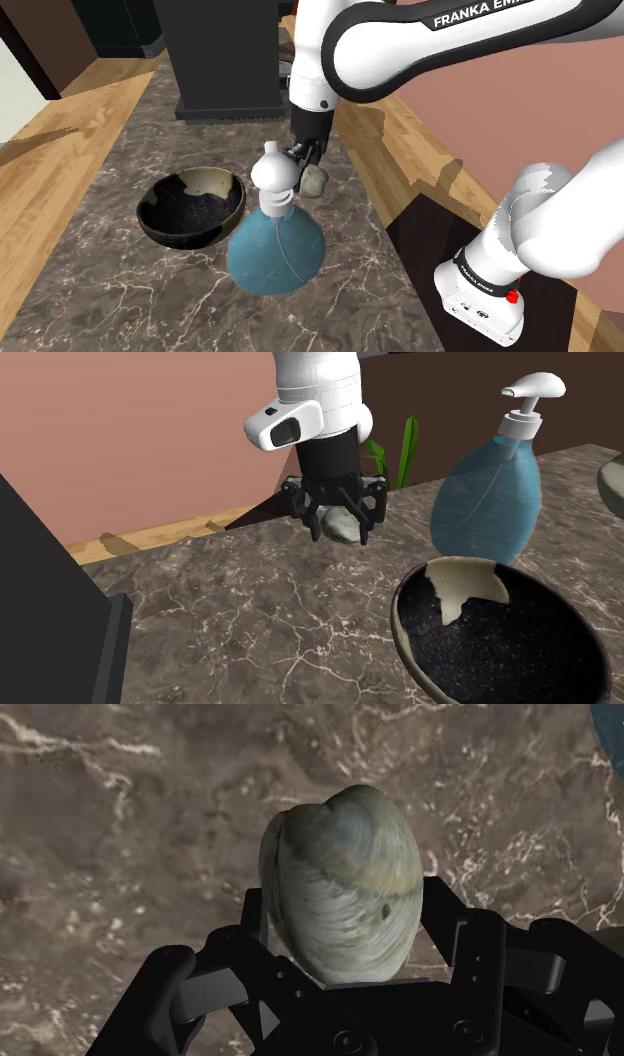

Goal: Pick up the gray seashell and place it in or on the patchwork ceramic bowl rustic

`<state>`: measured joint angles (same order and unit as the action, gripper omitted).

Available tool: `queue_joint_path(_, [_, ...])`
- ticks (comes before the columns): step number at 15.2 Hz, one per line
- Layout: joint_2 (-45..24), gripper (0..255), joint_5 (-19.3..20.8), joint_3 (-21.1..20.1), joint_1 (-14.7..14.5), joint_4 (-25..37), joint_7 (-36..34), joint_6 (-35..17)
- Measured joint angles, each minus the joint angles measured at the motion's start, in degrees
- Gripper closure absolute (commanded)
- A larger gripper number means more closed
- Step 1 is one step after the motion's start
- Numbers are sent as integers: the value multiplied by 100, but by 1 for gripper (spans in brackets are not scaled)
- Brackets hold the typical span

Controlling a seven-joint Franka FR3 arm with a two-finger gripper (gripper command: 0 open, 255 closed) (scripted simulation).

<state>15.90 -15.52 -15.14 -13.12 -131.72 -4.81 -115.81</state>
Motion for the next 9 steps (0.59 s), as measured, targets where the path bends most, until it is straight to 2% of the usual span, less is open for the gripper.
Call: queue_joint_path(9, [190, 255, 48, 70, 24, 515, -87, 701])
